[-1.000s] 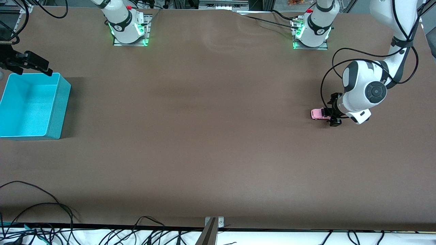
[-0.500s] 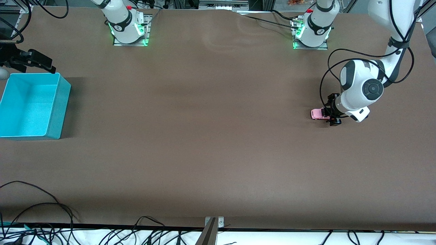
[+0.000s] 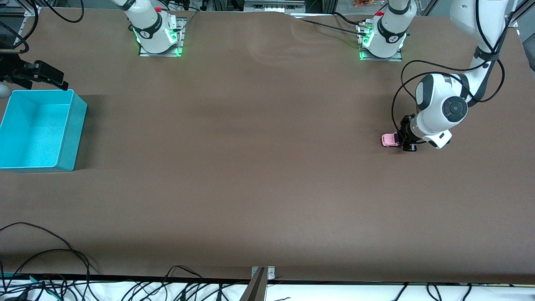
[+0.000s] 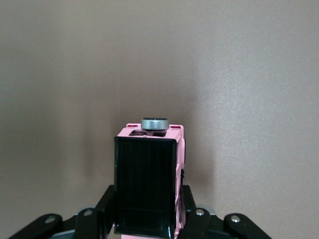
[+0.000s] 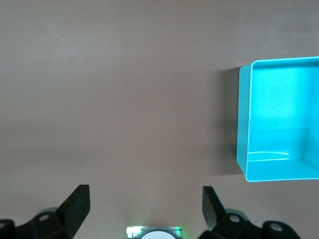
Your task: Wind and store pink jeep toy
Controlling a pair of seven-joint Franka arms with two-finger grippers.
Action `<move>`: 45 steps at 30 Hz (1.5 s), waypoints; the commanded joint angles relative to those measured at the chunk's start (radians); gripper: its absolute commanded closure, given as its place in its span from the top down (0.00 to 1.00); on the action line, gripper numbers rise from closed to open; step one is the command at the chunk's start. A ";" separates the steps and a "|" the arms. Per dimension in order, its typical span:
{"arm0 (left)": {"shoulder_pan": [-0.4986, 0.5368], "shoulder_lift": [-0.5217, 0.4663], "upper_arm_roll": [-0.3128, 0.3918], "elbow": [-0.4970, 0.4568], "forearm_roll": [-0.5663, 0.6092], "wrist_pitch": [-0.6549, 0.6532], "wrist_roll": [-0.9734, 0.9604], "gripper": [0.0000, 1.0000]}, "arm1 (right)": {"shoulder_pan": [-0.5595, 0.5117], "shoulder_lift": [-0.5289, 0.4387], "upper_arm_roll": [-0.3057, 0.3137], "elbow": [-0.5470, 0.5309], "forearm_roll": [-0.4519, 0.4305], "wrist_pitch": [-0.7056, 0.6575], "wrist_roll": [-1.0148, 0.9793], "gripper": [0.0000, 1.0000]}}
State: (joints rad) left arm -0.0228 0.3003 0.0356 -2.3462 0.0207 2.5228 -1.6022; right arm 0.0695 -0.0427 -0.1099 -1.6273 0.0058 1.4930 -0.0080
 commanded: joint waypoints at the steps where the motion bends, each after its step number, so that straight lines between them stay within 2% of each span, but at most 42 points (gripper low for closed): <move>1: 0.007 -0.004 -0.003 -0.005 0.028 0.010 -0.024 0.40 | 0.001 0.004 -0.007 0.001 0.005 0.001 -0.012 1.00; 4: 0.006 -0.003 -0.003 -0.005 0.028 0.010 -0.024 0.28 | -0.001 0.015 -0.005 0.001 0.003 0.007 -0.012 1.00; 10: 0.006 0.002 -0.003 -0.002 0.028 0.010 -0.024 0.19 | -0.001 0.017 -0.005 0.001 0.002 0.012 -0.010 1.00; 25: 0.010 0.029 -0.002 0.005 0.054 0.013 -0.021 0.19 | -0.002 0.018 -0.002 0.001 0.006 0.000 0.002 1.00; 37: 0.069 0.042 -0.002 0.015 0.097 0.013 -0.010 0.19 | -0.002 0.017 -0.002 0.003 0.008 -0.005 0.006 1.00; 45: 0.132 0.068 -0.005 0.038 0.177 0.016 -0.010 0.19 | -0.002 0.018 0.007 0.014 0.011 -0.031 0.006 1.00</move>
State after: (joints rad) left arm 0.0659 0.3049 0.0358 -2.3396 0.1367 2.5257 -1.6035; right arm 0.0691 -0.0195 -0.1090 -1.6269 0.0057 1.4970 -0.0062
